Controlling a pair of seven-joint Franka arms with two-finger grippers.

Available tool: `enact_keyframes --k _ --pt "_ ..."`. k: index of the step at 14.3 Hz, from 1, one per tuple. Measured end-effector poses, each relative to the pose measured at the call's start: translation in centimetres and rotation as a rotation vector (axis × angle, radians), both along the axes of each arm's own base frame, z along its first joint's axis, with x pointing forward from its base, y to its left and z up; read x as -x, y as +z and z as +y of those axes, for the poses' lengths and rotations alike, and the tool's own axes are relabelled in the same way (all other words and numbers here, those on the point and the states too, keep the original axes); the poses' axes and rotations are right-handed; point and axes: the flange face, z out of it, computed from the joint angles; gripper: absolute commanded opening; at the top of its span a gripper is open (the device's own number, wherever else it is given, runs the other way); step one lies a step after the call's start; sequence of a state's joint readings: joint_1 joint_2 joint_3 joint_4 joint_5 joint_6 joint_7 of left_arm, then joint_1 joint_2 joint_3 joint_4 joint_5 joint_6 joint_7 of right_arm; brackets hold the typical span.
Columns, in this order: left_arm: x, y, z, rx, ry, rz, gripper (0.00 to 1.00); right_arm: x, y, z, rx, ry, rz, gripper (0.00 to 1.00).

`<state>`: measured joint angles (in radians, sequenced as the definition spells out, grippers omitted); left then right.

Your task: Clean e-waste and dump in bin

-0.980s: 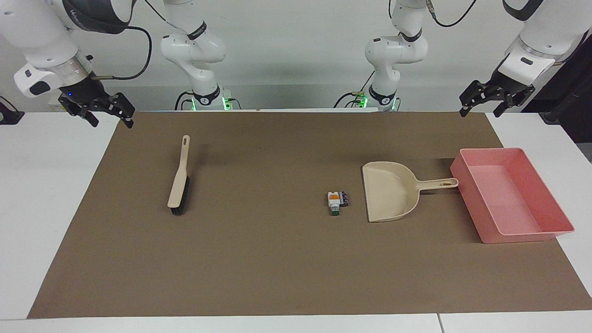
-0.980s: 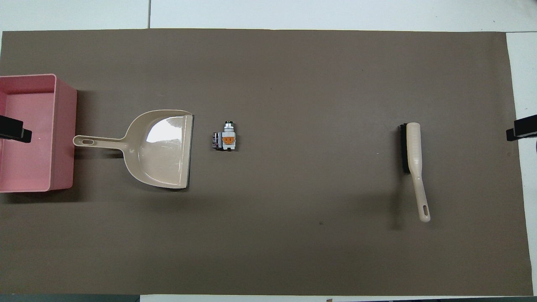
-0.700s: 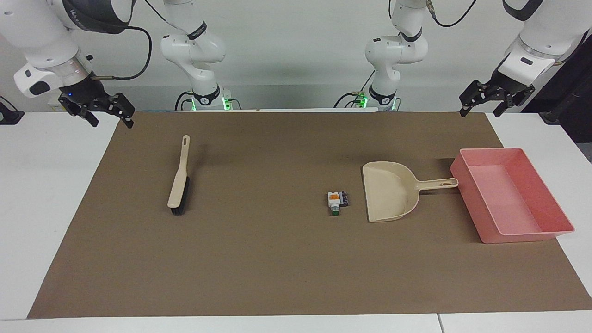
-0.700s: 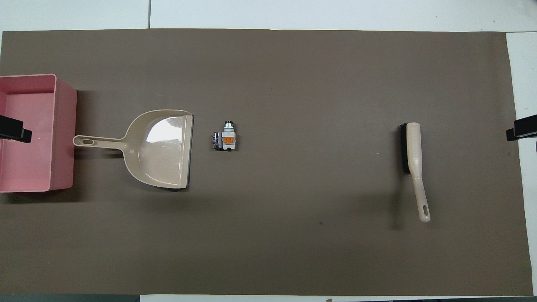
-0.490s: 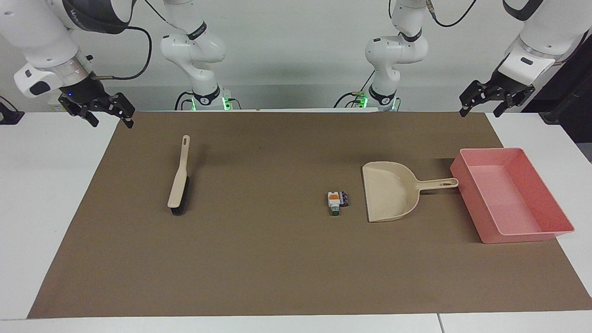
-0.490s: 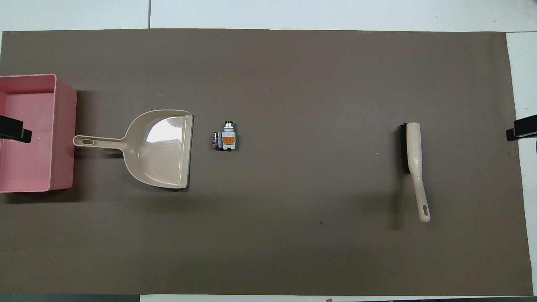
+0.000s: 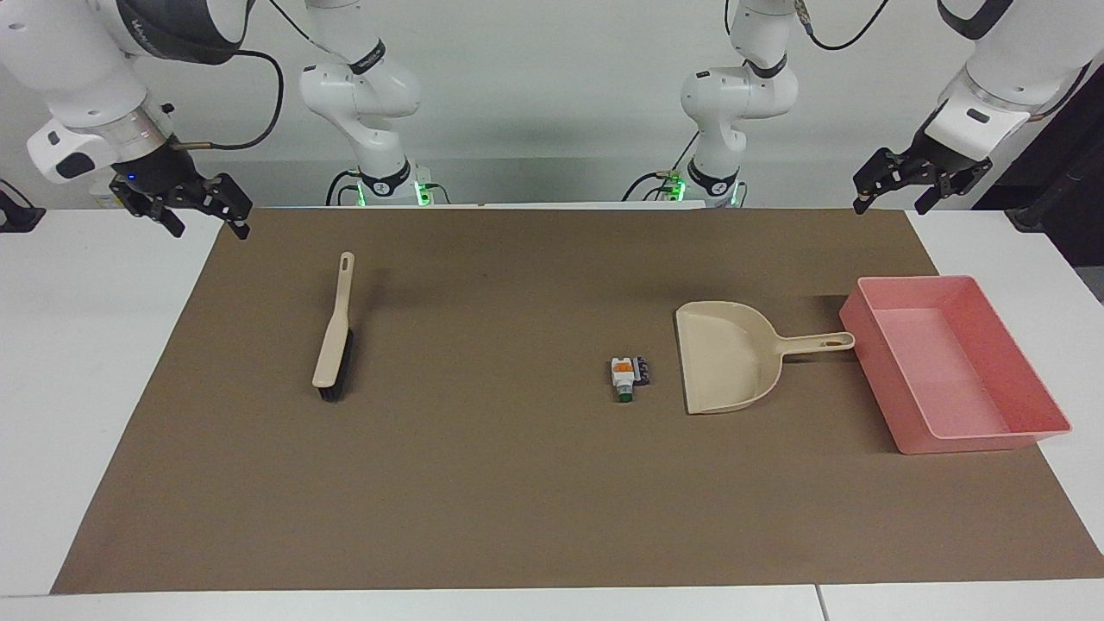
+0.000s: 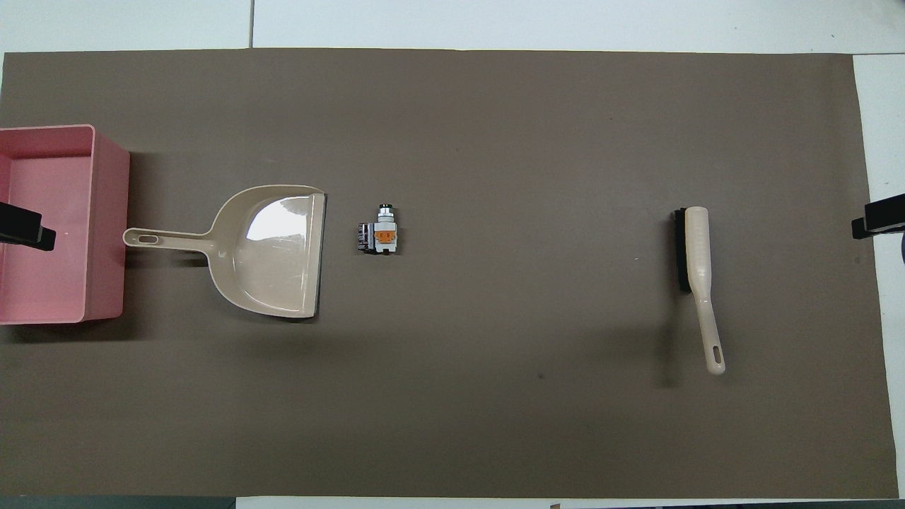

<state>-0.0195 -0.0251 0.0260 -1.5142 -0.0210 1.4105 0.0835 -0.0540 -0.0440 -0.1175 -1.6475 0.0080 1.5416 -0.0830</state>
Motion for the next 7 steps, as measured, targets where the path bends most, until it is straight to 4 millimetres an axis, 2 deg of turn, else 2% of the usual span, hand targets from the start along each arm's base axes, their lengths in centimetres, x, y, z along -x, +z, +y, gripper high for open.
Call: enact_keyframes --k 4,7 --pt "-0.5 0.0 -0.4 0.0 -0.005 -0.035 1.0 0.3 -1.4 0.4 -0.002 0.008 0.0 0.99" --pt "-0.8 0.1 -0.4 0.0 -0.004 -0.059 0.99 0.3 -3.1 3.9 -0.002 0.069 -0.008 0.99"
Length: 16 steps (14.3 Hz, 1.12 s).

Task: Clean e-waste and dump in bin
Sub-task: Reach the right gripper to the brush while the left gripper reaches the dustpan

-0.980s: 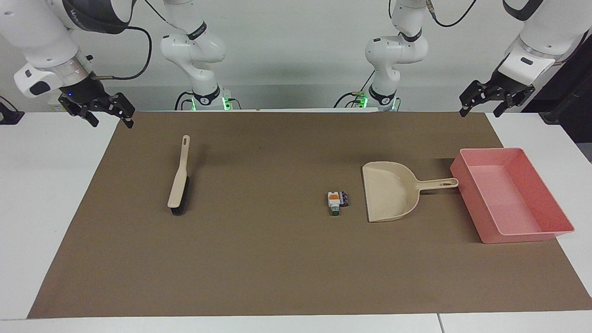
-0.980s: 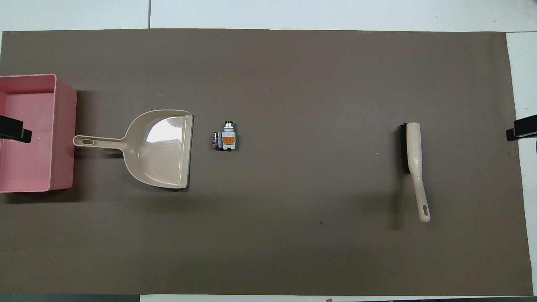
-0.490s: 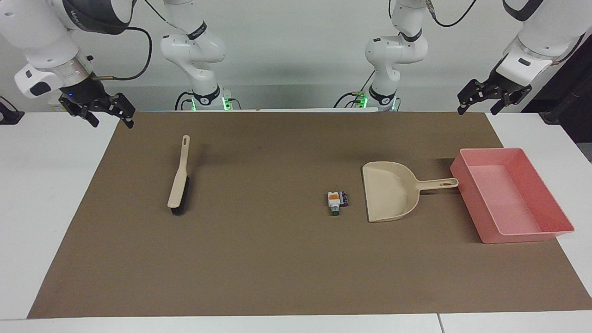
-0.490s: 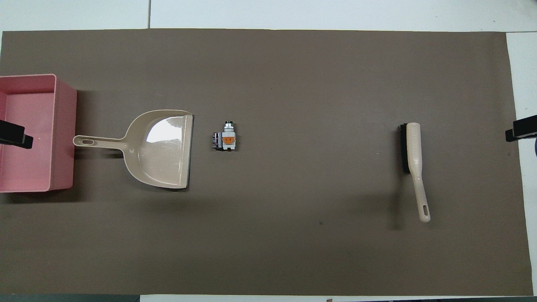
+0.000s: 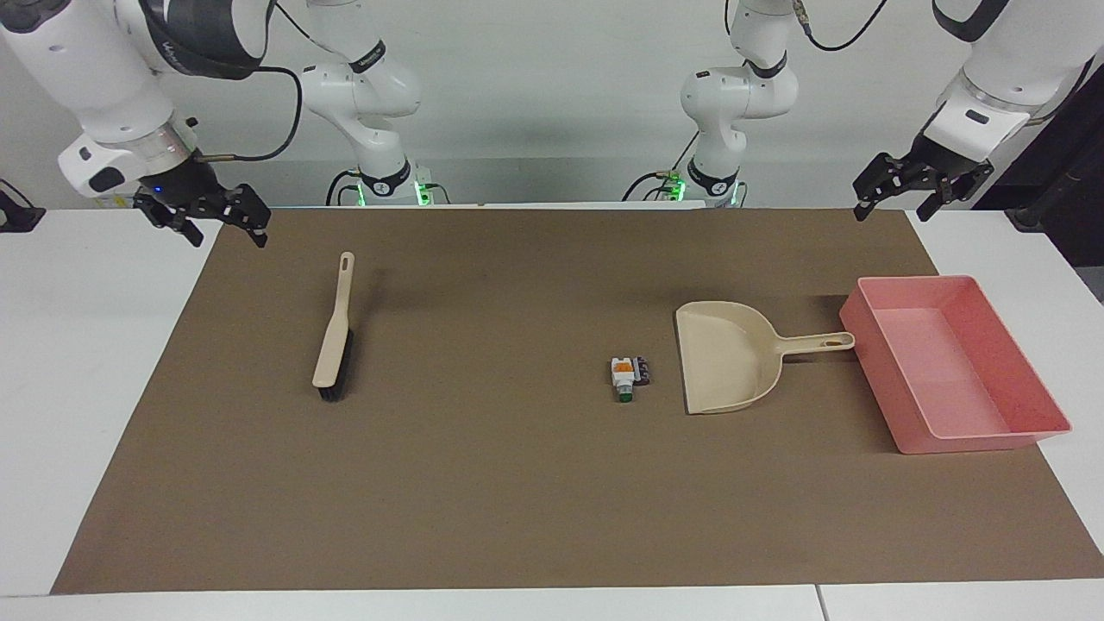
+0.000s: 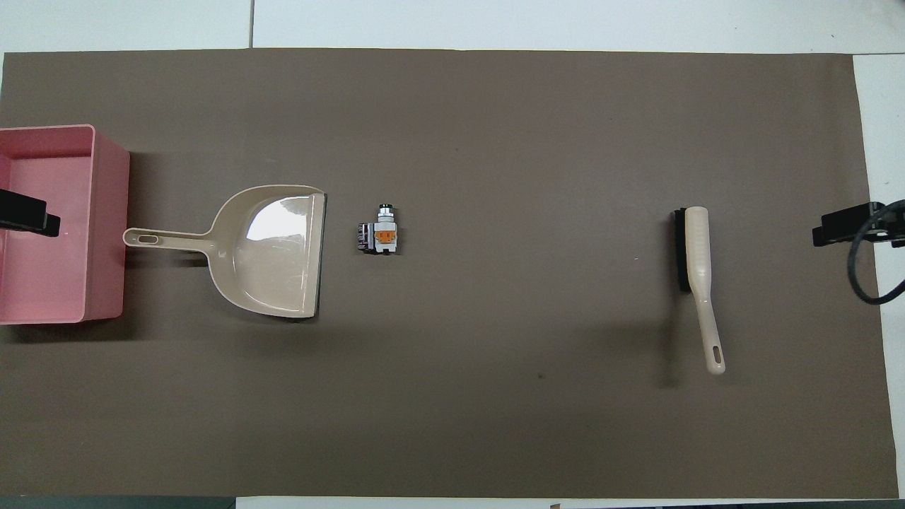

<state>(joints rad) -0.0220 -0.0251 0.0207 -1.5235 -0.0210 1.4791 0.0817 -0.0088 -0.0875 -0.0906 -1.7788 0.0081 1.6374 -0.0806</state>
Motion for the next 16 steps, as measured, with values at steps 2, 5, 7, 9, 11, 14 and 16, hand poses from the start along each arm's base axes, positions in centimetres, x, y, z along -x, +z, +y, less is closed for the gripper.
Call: enact_keyframes --k 2,5,7,9,11,14,16 --pt "-0.4 0.2 -0.1 0.0 -0.008 -0.033 0.99 0.2 -1.5 0.9 -0.001 0.014 0.017 0.99" --pt "-0.6 -0.2 -0.3 0.0 -0.173 -0.043 0.99 0.5 -4.8 0.7 -0.004 0.011 0.043 0.99" --pt "-0.7 -0.8 -0.3 0.0 -0.368 -0.045 0.99 0.9 -7.9 1.3 -0.007 0.02 0.065 0.99" --pt "-1.0 -1.8 -0.3 -0.001 -0.589 -0.053 0.99 1.4 -11.0 2.7 -0.007 0.037 0.085 0.99" --pt "-1.4 -3.1 -0.3 -0.003 -0.792 -0.062 0.99 2.2 -13.6 3.1 -0.007 0.024 0.117 0.99" --pt "-1.8 -5.8 -0.3 -0.002 -1.104 -0.061 0.99 3.3 -16.3 2.5 -0.009 0.01 0.137 0.99" --pt "-2.0 -7.8 -0.3 -0.001 -1.237 -0.062 0.99 3.6 -17.4 2.7 -0.008 0.011 0.126 0.99"
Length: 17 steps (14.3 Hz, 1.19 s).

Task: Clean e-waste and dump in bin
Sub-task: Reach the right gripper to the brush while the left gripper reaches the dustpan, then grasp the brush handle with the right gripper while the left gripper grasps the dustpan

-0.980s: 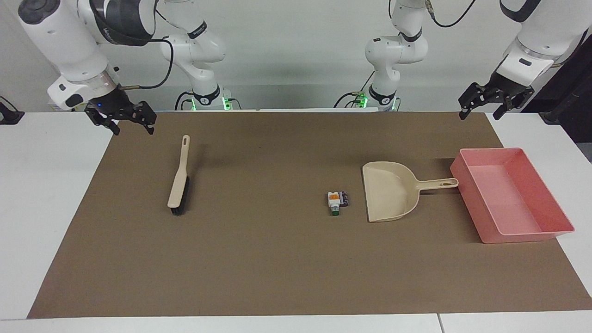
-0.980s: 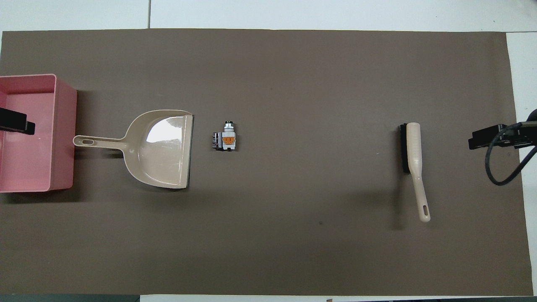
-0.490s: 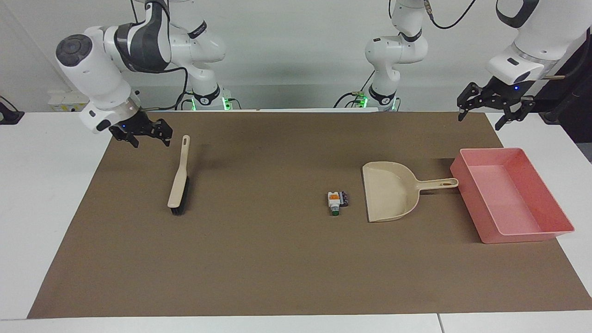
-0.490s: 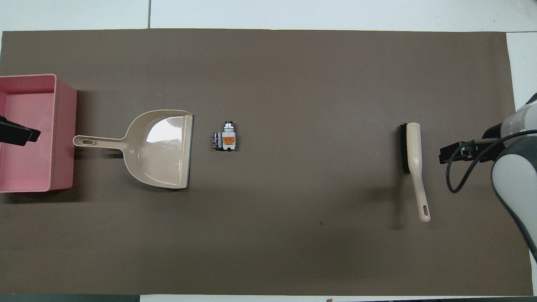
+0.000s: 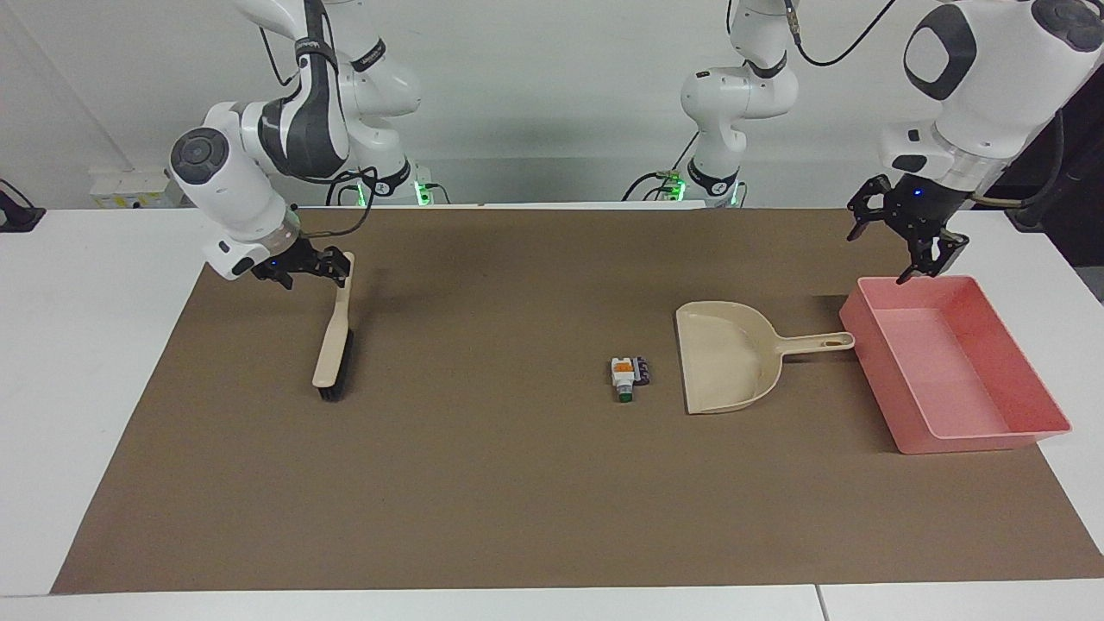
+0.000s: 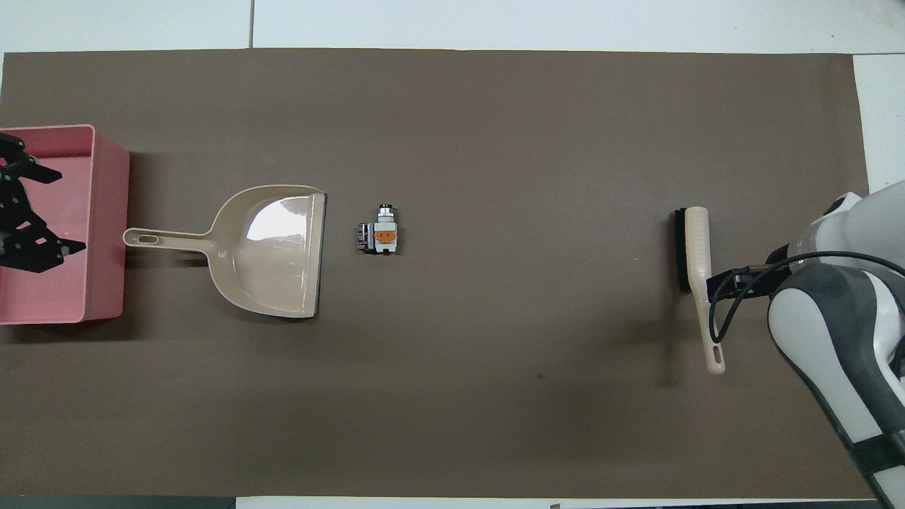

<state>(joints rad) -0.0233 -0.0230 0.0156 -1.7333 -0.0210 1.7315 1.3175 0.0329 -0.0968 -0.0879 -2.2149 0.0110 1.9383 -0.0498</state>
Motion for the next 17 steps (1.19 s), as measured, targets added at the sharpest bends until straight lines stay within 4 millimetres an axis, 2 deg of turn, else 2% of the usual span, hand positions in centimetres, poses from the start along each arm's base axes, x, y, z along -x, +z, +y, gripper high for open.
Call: enact_keyframes --k 6,10,17 --pt "-0.9 -7.0 -0.8 -0.003 -0.123 0.023 0.95 1.6 -3.5 0.6 -0.003 0.007 0.016 0.99" --pt "-1.4 -12.3 -2.1 -0.005 -0.164 0.021 0.94 2.8 -4.5 1.0 -0.006 0.014 0.04 0.93" --pt "-1.8 -18.2 -2.2 -0.009 -0.173 -0.012 0.95 4.9 -6.2 1.2 -0.008 0.016 0.011 0.81"
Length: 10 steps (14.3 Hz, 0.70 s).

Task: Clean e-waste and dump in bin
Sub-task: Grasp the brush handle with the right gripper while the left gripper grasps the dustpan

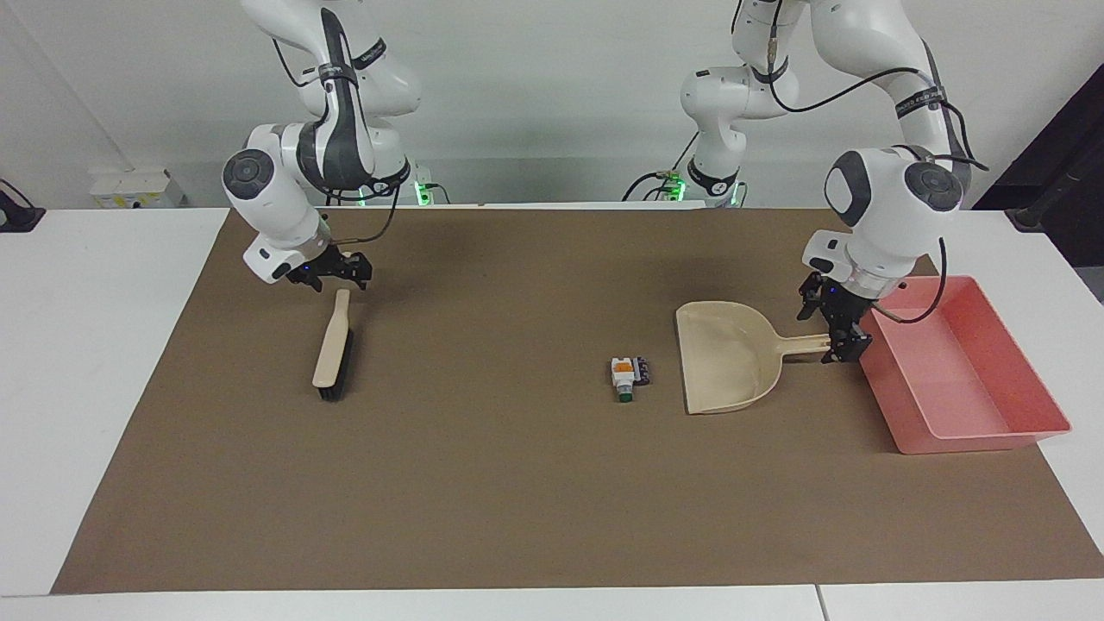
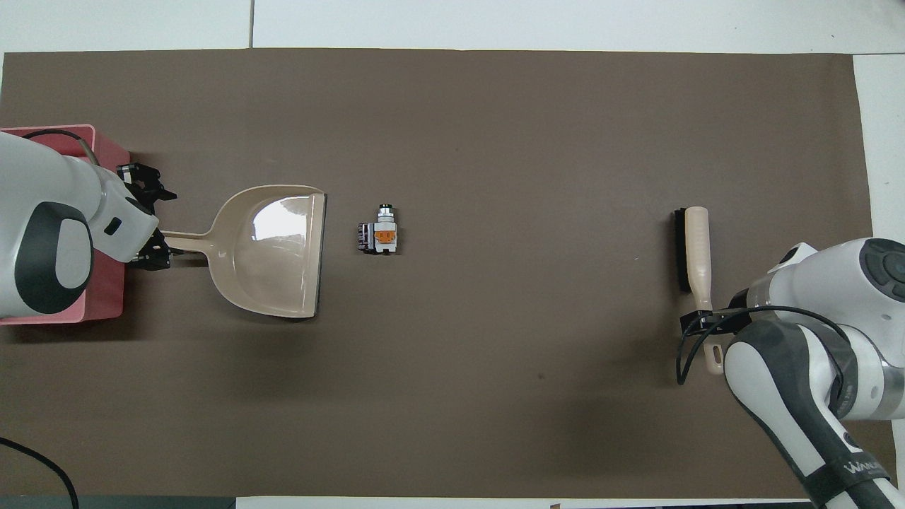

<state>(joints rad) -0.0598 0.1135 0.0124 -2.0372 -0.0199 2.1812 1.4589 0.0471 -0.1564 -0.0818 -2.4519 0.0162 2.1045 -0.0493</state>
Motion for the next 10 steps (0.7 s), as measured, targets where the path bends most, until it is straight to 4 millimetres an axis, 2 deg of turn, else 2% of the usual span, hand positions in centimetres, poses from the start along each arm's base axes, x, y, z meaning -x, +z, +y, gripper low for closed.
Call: enact_keyframes --k 2,4,6,10 --pt "0.4 -1.7 0.1 -0.001 0.001 0.002 0.94 0.1 0.0 0.0 0.0 0.001 -0.001 0.74" --pt "1.0 -2.9 0.1 -0.001 0.001 -0.001 0.92 0.3 0.0 0.0 -0.001 0.001 0.001 0.72" --pt "1.2 -3.4 0.1 -0.001 0.001 0.001 0.88 0.4 -0.1 0.1 -0.001 0.004 0.004 0.7" --pt "1.3 -3.6 0.1 -0.002 0.0 0.003 0.86 0.6 -0.3 0.1 -0.002 0.007 0.004 0.55"
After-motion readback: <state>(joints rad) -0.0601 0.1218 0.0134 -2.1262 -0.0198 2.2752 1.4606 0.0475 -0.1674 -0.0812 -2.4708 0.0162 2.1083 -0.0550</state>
